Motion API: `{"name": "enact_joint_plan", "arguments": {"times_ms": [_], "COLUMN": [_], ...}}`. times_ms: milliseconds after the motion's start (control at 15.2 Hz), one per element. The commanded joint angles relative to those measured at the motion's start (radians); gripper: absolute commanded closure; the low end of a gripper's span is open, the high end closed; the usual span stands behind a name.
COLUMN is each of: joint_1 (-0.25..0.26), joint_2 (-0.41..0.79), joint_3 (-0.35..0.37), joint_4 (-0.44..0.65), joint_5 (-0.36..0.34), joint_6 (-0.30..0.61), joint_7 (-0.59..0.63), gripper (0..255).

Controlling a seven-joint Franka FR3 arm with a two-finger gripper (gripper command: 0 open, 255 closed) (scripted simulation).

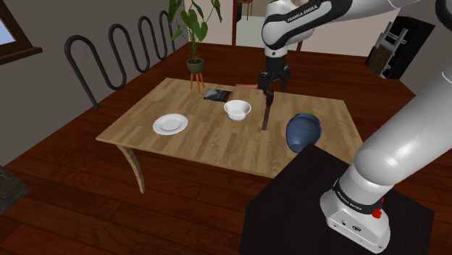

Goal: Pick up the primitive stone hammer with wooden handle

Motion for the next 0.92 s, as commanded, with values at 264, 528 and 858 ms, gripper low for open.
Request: {"name": "enact_joint_plan", "arguments": {"times_ms": [264, 528, 858], "joint_1": [-0.043, -0.075, -0.125], "joint_2": [0.204, 0.338, 0.507], "joint_3": [-0.047, -0.073, -0.096], "joint_4": [0.129, 0.235, 0.389], "joint_5": [0.035, 0.072, 0.129], "joint_6": [0.094, 0.132, 0.157], "joint_7": [0.013, 0.013, 0.012], "gripper": [0, 0, 0]}}
